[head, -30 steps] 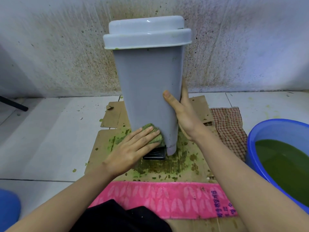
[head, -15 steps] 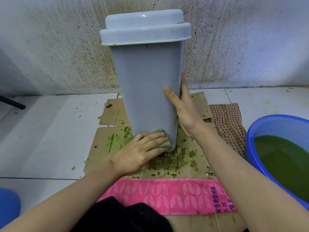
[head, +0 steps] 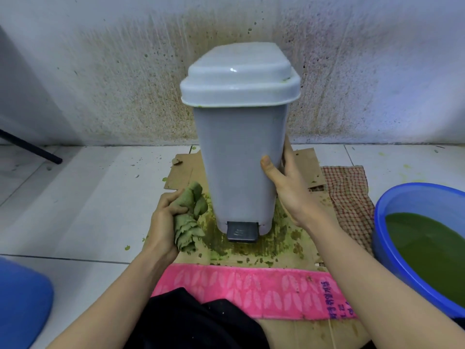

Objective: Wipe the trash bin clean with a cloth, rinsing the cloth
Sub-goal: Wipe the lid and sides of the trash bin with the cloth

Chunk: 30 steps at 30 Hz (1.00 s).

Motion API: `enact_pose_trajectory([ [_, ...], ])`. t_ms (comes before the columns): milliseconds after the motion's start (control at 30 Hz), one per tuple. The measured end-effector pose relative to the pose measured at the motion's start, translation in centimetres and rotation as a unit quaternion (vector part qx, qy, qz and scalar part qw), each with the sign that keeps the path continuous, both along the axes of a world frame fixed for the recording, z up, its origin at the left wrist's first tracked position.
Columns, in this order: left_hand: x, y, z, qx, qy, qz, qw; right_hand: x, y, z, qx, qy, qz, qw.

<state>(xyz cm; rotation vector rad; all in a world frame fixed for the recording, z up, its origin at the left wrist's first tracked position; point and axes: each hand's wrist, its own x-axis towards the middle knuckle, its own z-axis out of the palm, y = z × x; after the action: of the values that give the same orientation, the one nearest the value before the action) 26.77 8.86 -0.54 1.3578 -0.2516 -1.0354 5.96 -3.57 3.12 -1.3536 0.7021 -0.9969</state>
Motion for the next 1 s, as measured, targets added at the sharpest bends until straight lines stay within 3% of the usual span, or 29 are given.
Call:
enact_pose_trajectory([
  [67,-0.1,0.3,0.6,-0.021,0.196,0.012,0.980,-0.4,1.4,-0.6,0.004,0.014,-0.006,1.000],
  [100,-0.3,0.5,0.8,-0.046,0.253,0.011,0.966,-0.6,2.1,-0.8,0.004,0.017,-0.010,1.000],
  [233,0.2,1.8,1.2,-0.168,0.306,-0.008,0.937,-1.2,4.6,-1.9,0.007,0.028,-0.032,0.999],
  [367,0.1,3.0,2.7,-0.169,0.331,-0.024,0.928,-1.3,5.5,-1.7,0.022,0.040,-0.043,0.998],
  [533,-1.4,4.6,6.0,-0.092,0.198,-0.036,0.975,-2.2,6.7,0.0,0.040,0.100,-0.047,0.993],
  [633,-2.2,6.1,8.2,-0.075,0.129,-0.051,0.988,-2.7,7.6,0.9,0.060,0.161,-0.103,0.980],
  [833,-2.7,8.0,13.4,-0.063,-0.103,-0.053,0.991,-3.9,9.3,4.5,0.013,0.096,-0.250,0.963],
  [1000,-4.5,7.1,19.3,-0.079,-0.204,-0.030,0.975,-5.4,8.9,8.2,-0.012,0.032,-0.345,0.938],
])
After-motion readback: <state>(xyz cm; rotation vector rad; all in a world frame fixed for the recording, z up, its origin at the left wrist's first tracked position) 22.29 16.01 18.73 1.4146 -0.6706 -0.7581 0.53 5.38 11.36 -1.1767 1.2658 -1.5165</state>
